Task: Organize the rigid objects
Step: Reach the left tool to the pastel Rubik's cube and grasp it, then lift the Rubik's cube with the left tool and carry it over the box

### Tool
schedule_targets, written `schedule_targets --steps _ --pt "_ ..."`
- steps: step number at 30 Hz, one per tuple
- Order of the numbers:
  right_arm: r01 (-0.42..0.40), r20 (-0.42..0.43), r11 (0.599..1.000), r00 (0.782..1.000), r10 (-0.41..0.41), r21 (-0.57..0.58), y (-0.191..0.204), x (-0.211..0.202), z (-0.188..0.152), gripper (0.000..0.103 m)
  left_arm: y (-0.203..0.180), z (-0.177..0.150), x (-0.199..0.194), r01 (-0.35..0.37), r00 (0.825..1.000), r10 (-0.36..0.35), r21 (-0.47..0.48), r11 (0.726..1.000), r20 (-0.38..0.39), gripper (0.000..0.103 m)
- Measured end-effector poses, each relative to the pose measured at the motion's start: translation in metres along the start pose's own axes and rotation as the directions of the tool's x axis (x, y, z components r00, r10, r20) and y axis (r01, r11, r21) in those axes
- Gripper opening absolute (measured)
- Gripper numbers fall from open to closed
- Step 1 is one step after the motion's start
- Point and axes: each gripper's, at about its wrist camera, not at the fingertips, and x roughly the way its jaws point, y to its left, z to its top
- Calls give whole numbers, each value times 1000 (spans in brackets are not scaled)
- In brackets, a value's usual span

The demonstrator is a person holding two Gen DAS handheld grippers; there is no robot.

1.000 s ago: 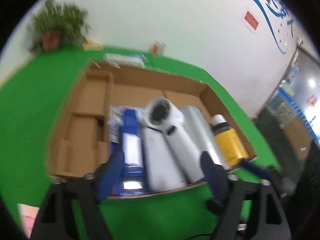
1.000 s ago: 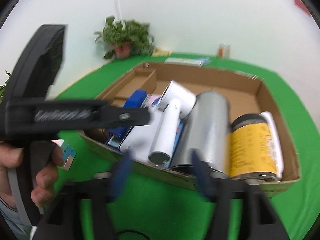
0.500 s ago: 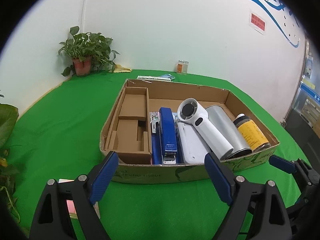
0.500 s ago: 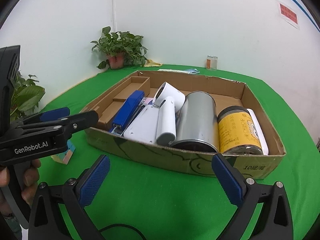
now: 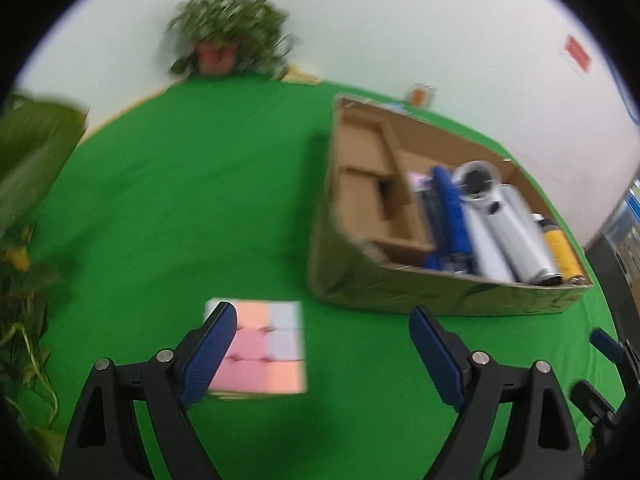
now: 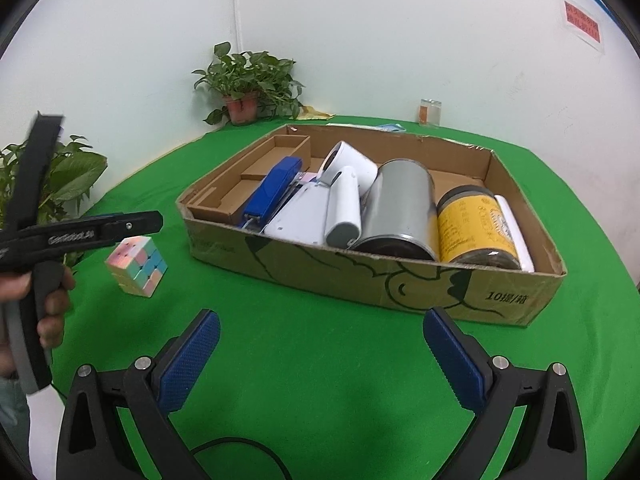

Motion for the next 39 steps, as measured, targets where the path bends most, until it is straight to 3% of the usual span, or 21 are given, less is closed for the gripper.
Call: schedule_targets --steps 3,5,6,9,12,14,18,20,22,25,27,30,31,34,36,37,39 --pt "-68 -17 998 998 67 -13 4 -3 -6 102 29 -6 14 -68 995 63 -60 996 -79 84" --pt "-115 -35 993 993 114 -28 8 -5 -12 102 42 -14 23 0 992 -16 -130 991 -127 67" --pt "-137 -45 990 990 135 -36 10 -6 -16 102 43 -17 27 38 987 -61 -151 988 -146 64" --pt "-172 -68 983 983 168 -62 14 -6 -25 102 31 -24 28 49 988 -67 -126 991 -141 64" --pt "-206 -90 976 976 199 -77 18 -7 -32 101 5 -29 30 142 975 -157 -104 984 -155 64" --pt "-228 -104 970 970 219 -83 18 -8 -36 101 -23 -35 32 219 954 -232 -87 972 -190 64" --pt "-252 -136 961 962 236 -116 13 -11 -47 101 -97 -56 34 381 889 -368 -8 925 -273 64" --pt "-246 -155 961 962 226 -126 6 -14 -55 100 -133 -68 33 462 844 -422 51 885 -330 64" --pt "-224 -174 965 964 199 -137 -4 -17 -63 99 -162 -78 30 549 782 -482 70 833 -396 64" --pt "-181 -200 978 967 158 -105 -22 -17 -72 95 -170 -76 23 618 731 -563 23 786 -386 64" --pt "-174 -222 983 963 155 -66 -31 -13 -76 82 -166 -69 21 637 715 -599 -18 771 -360 64" --pt "-167 -259 985 954 149 -45 -33 -4 -80 70 -155 -64 30 623 714 -605 -77 779 -352 64" --pt "-170 -273 984 950 151 -48 -31 -1 -82 69 -155 -66 35 629 697 -614 -97 772 -371 63" --pt "-187 -301 980 940 160 -64 -26 7 -85 59 -161 -72 48 612 676 -598 -124 781 -430 64" --pt "-189 -304 979 940 157 -81 -23 10 -85 56 -164 -78 49 631 643 -624 -154 760 -444 61" --pt "-185 -303 979 941 150 -90 -22 11 -84 55 -166 -82 46 638 638 -629 -153 755 -444 60" --pt "-175 -305 980 942 138 -97 -21 14 -82 55 -168 -84 45 636 648 -632 -153 756 -425 60"
